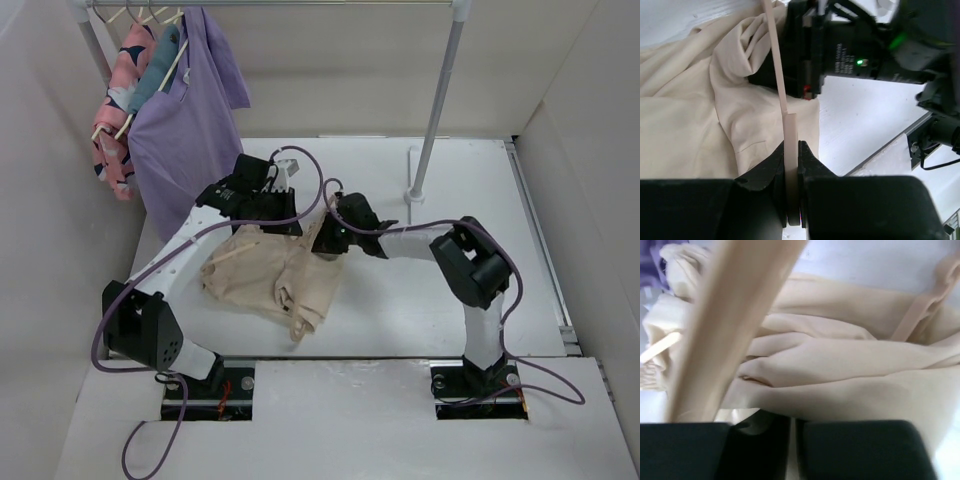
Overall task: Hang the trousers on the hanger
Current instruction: Place the trousers on the hanger, then place the hanger at the clothesline.
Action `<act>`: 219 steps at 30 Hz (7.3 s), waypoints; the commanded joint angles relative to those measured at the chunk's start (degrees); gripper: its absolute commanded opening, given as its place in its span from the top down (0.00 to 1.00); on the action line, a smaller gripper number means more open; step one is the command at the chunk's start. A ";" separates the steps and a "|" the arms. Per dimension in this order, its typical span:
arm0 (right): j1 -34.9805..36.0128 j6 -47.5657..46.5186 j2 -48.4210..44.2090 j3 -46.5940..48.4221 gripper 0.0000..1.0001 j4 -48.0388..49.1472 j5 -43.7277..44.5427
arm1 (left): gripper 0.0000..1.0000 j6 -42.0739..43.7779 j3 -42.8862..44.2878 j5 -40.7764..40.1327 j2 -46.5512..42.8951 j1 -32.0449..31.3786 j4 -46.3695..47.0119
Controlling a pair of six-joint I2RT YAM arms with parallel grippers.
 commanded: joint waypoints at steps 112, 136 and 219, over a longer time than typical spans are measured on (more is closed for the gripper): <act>-2.66 11.66 -35.96 -28.52 1.00 -4.07 7.31 | 1.00 26.76 17.81 7.71 2.85 -8.73 -16.17; -2.48 7.63 -27.96 -23.60 1.00 -9.58 3.88 | 1.00 33.95 18.80 2.74 -4.44 -3.19 -17.48; -2.48 -11.28 -65.13 6.98 1.00 -60.48 8.17 | 1.00 79.76 -4.23 -4.23 -1.37 -26.92 63.99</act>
